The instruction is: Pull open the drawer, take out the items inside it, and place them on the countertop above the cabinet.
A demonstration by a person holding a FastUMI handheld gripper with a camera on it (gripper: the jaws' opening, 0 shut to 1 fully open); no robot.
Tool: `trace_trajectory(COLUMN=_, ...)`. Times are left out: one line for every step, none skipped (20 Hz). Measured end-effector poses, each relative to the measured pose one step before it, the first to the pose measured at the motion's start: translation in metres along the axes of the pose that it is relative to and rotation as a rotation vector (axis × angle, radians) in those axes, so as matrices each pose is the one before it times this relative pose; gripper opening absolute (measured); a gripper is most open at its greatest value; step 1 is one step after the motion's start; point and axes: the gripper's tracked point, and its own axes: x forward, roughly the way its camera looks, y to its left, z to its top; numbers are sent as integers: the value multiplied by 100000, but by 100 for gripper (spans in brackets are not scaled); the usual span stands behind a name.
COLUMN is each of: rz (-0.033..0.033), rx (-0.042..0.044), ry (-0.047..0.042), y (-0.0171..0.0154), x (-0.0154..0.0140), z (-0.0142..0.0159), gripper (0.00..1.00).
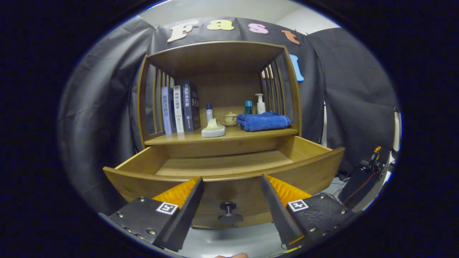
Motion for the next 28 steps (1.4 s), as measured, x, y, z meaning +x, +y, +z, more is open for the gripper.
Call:
trace_trajectory(rz=350, rx=808, ry=176, y=-49, x=123, z=-62, gripper=96)
trace_trajectory(rz=297, rx=660, ry=-10, y=-35, x=94, z=-38, gripper=96)
trace_trajectory(rz=310, rx=576, ry=159, y=8, x=-39, z=-22, gripper=96)
trace_trajectory(rz=396, rx=657, ry=79, y=19, x=4, z=-49, gripper=96)
trace_trajectory(rz=383, rx=895, ry=119, y=9, x=-20, z=-49, gripper=96)
trace_trajectory(rz=382, rx=953, ry=46, y=-3, x=60, z=-36, gripper=96)
trace_trajectory(rz=198, rx=468, ry=14, y=21, x=33, z=-31, gripper=96)
trace_trajectory(rz=73, rx=-84, ry=-51, y=-2, x=33, z=65, gripper=96)
trace_trajectory(rz=71, rx=-255, ry=-9, y=-75, x=-48, z=-46, gripper=96)
trace_trajectory(rz=212, rx=-44, ry=12, y=7, x=20, z=36, gripper=96)
trace_trajectory(rz=450, rx=451, ry=42, y=78, x=-11, z=-94, gripper=96)
trace_trajectory(rz=544, rx=828, ry=67, y=63, x=41, z=27, gripper=96)
trace_trajectory(rz=561, rx=695, ry=175, y=-18, x=105, z=-98, gripper=96)
trace_trajectory(rz=379, rx=98, ry=14, y=-29, x=72, z=29, gripper=96)
trace_trajectory(rz=96, rx=-357, ry=1, y=-23, x=-114, z=-18, gripper=96)
trace_trajectory(rz=42, rx=-984, ry=-161, y=-12, x=42, z=92, gripper=96)
trace_trajectory(rz=148, rx=-1280, ry=-131, y=14, x=61, z=-11, gripper=96)
trace_trajectory(rz=335, rx=-842, ry=-256, y=65, x=83, z=82, gripper=96)
trace_trajectory(rz=455, rx=-220, ry=89, y=-6, x=-120, z=0, gripper=96)
trace_trajectory(rz=507, rx=149, ry=-123, y=38, x=44, z=16, gripper=96)
trace_trajectory(rz=709, rx=109, ry=-134, y=-8, x=127, z=-40, gripper=96)
trace_trajectory(rz=478, rx=187, ry=53, y=-16, x=20, z=68, gripper=96)
trace_trajectory(rz=22, rx=-795, ry=200, y=-37, x=-68, z=-42, gripper=96)
trace_trajectory(rz=-81, rx=-898, ry=265, y=-104, x=-19, z=3, gripper=96)
trace_trajectory(rz=-17, rx=-231, ry=102, y=70, x=12, z=58, gripper=96)
trace_trajectory(rz=57, rx=-35, ry=-139, y=34, x=54, z=67, gripper=96)
trace_trajectory(rz=181, rx=364, ry=101, y=27, x=90, z=-55, gripper=96)
trace_trajectory(rz=-39, rx=-223, ry=398, y=5, x=82, z=112, gripper=96)
